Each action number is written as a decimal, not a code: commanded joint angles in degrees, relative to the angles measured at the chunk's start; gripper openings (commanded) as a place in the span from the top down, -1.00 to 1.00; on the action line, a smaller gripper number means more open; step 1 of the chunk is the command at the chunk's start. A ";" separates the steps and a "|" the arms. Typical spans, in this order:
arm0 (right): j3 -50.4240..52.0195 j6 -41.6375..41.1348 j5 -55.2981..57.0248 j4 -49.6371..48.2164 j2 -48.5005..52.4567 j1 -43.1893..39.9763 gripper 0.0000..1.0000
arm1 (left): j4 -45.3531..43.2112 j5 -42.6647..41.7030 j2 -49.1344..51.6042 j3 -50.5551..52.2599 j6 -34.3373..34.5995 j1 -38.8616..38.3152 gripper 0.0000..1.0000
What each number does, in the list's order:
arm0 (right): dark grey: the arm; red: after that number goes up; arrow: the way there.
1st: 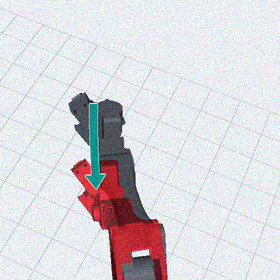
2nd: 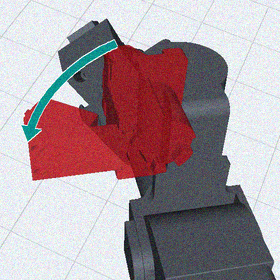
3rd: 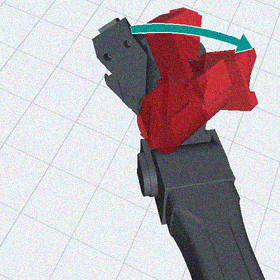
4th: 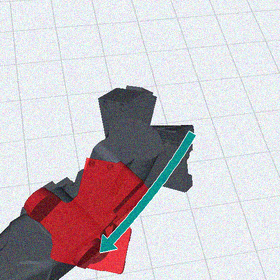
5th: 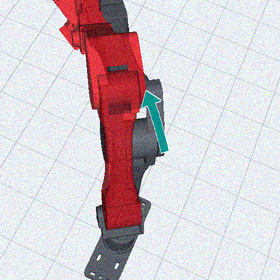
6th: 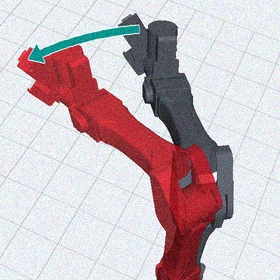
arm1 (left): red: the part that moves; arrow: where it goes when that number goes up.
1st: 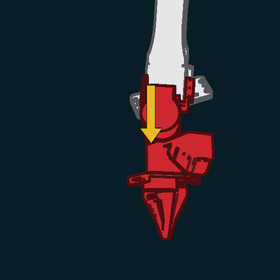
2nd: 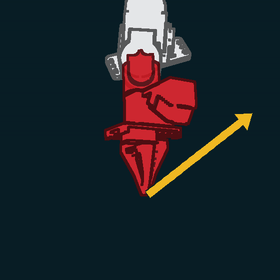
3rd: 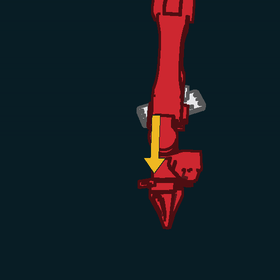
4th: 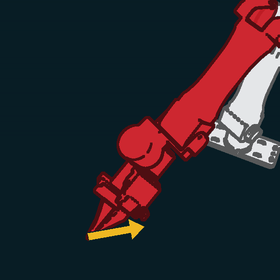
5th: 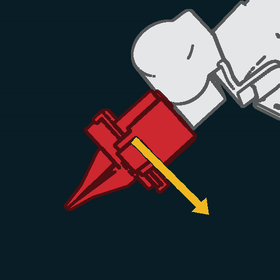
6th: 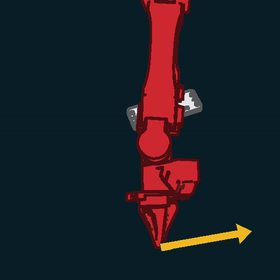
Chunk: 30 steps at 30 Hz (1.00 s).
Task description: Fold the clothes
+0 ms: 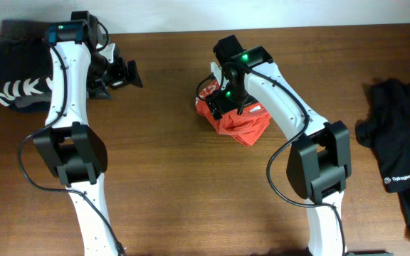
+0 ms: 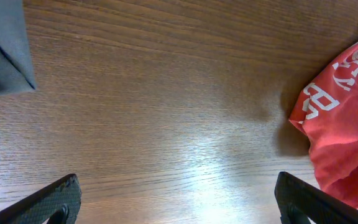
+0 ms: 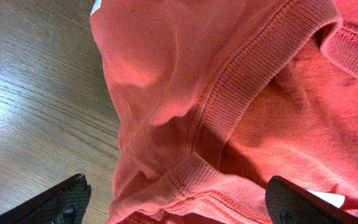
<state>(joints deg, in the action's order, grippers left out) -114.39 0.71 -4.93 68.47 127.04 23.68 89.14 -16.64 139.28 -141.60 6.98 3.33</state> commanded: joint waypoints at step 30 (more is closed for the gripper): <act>-4.46 -11.19 0.90 17.79 -0.02 -0.07 0.92 | -0.66 -0.02 -0.66 -1.27 0.50 0.04 -0.99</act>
<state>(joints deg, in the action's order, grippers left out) -117.64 -6.59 -4.29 83.70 127.07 23.68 89.01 -16.64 139.28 -141.60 6.98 3.33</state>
